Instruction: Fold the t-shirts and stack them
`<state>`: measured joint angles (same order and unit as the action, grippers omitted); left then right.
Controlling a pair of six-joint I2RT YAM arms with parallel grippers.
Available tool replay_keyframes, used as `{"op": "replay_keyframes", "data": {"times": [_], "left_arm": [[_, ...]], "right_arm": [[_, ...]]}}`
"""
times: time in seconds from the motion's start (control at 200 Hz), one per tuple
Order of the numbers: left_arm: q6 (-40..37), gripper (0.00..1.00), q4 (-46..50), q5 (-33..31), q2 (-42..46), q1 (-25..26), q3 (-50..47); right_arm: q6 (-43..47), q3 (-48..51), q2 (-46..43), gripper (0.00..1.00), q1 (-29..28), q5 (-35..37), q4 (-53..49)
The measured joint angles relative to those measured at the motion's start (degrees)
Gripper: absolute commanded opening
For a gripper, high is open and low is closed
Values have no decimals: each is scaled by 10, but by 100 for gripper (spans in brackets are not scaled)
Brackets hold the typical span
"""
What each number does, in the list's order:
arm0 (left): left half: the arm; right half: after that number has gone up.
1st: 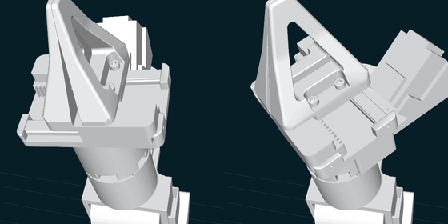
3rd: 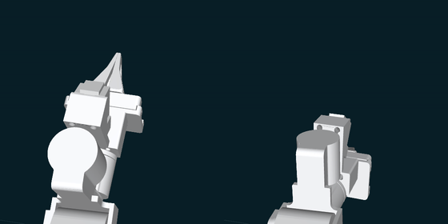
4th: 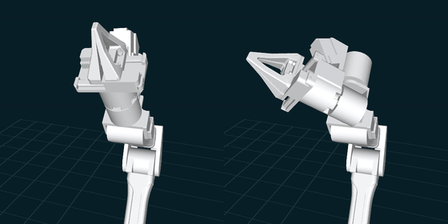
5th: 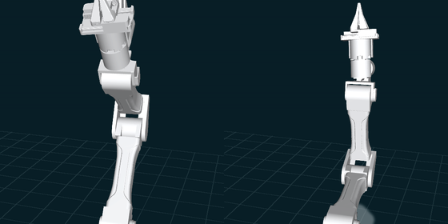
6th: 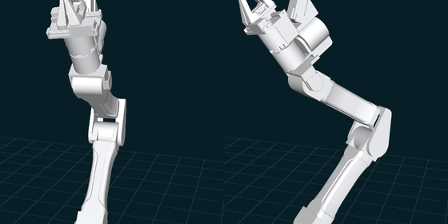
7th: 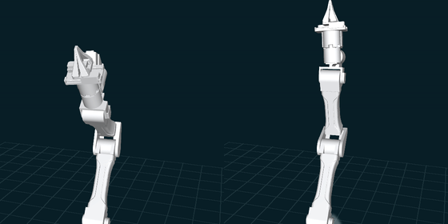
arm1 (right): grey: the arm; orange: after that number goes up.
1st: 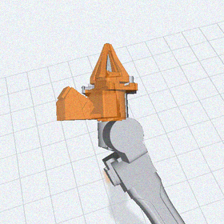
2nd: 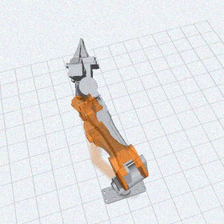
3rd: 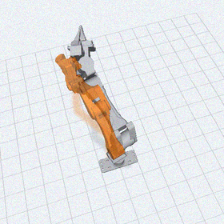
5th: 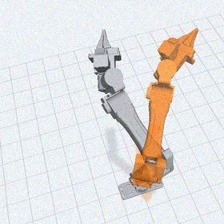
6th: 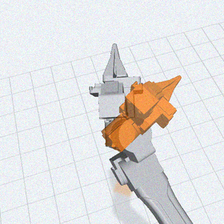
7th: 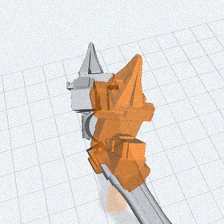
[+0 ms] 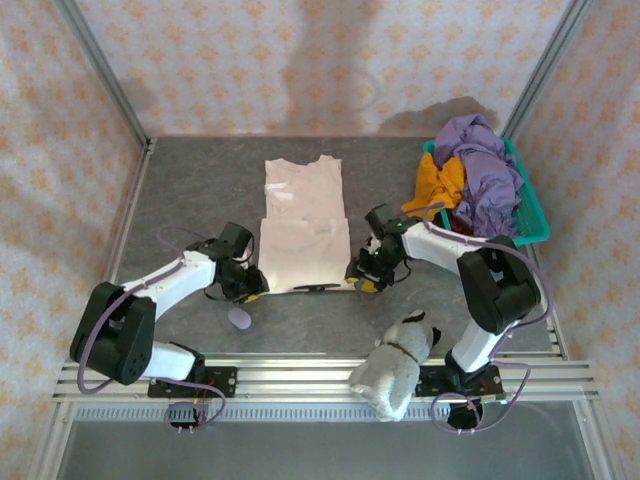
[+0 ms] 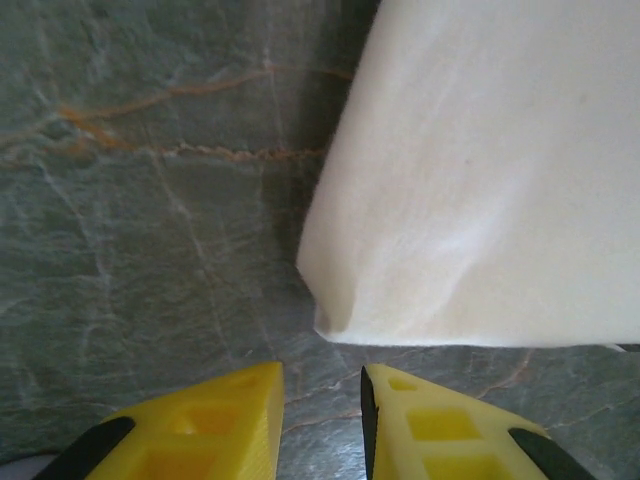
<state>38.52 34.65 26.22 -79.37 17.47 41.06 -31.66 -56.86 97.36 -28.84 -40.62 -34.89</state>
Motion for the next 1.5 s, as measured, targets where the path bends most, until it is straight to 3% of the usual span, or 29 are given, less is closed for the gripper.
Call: {"op": "replay_keyframes", "data": {"times": [0.375, 0.956, 1.301, 1.502], "left_arm": [[-41, 30, 33, -16, 7, -33, 15], [-41, 30, 15, -7, 0, -33, 1], [-30, 29, -41, 28, -25, -33, -2], [-26, 15, -60, 34, -58, -33, -3]], "right_arm": [[0, -3, 36, 37, -4, -18, 11], [-8, -3, 46, 7, -8, -29, 31], [-7, -3, 46, 1, -8, -29, 33], [-7, -3, 46, 0, -8, -29, 33]]}}
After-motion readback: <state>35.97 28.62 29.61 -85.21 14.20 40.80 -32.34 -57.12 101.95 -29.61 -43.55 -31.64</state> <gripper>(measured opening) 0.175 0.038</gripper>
